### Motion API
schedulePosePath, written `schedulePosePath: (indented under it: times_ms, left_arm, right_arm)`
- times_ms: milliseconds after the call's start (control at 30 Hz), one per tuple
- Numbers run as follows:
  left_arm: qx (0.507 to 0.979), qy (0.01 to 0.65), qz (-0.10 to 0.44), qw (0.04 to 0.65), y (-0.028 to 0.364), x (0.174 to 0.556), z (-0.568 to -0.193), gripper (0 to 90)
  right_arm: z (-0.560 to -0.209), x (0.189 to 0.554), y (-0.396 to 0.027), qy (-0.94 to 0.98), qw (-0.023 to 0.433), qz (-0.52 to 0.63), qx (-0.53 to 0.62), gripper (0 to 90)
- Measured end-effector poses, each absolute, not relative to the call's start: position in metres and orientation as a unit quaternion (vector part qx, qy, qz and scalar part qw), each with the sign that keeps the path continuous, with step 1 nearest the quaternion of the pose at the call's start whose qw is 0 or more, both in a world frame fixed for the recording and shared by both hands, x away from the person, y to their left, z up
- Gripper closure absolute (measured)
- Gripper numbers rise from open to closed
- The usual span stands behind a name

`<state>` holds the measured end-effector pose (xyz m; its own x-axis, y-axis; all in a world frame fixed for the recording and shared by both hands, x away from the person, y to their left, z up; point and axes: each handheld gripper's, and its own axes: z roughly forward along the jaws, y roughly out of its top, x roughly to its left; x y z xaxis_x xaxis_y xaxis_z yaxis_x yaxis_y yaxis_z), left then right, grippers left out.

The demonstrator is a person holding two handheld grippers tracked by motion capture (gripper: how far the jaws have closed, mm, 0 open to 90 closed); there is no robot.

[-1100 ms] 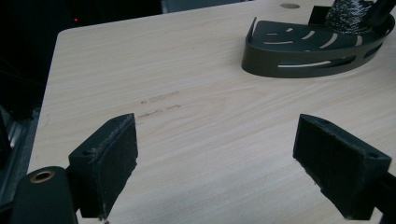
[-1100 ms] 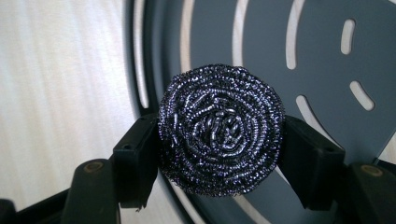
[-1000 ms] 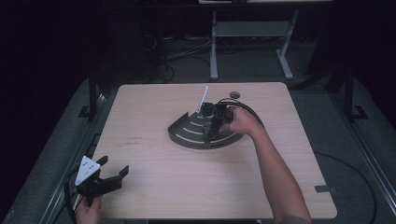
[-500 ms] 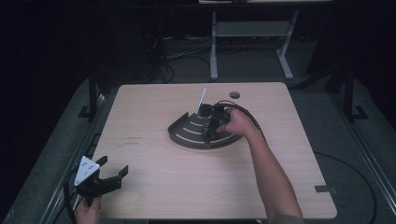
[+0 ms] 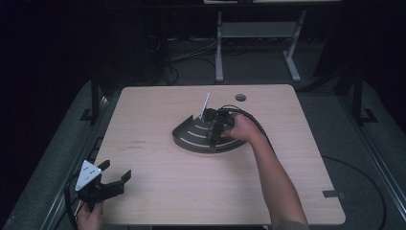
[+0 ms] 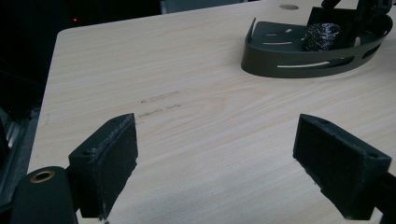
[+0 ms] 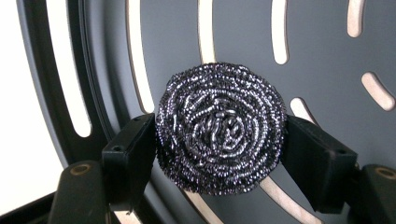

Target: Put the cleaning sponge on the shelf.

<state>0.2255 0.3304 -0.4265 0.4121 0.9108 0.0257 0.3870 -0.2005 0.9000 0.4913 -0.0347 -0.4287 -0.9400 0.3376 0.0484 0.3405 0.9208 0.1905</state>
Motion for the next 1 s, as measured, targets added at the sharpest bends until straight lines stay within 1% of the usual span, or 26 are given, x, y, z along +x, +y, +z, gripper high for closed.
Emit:
schedulePosePath:
  times_ms: [167,233,300,667,1000]
  left_arm:
    - [0.716,0.454,0.296,0.440,0.329,0.226,-0.427,13.3]
    - [0.717,0.452,0.296,0.441,0.329,0.226,-0.426,13.3]
    - [0.718,0.452,0.297,0.440,0.328,0.226,-0.426,13.3]
    - [0.715,0.455,0.296,0.441,0.329,0.226,-0.427,13.3]
    - [0.719,0.454,0.295,0.437,0.327,0.227,-0.427,13.2]
  right_arm:
    - [-0.426,0.490,-0.040,-0.975,0.017,-0.126,-0.182,24.1]
    - [-0.425,0.489,-0.042,-0.975,0.009,-0.122,-0.185,22.2]
    - [-0.425,0.489,-0.044,-0.974,0.014,-0.125,-0.187,22.2]
    - [-0.416,0.487,-0.048,-0.973,0.007,-0.130,-0.190,19.7]
    - [-0.401,0.482,-0.057,-0.971,0.003,-0.142,-0.191,19.5]
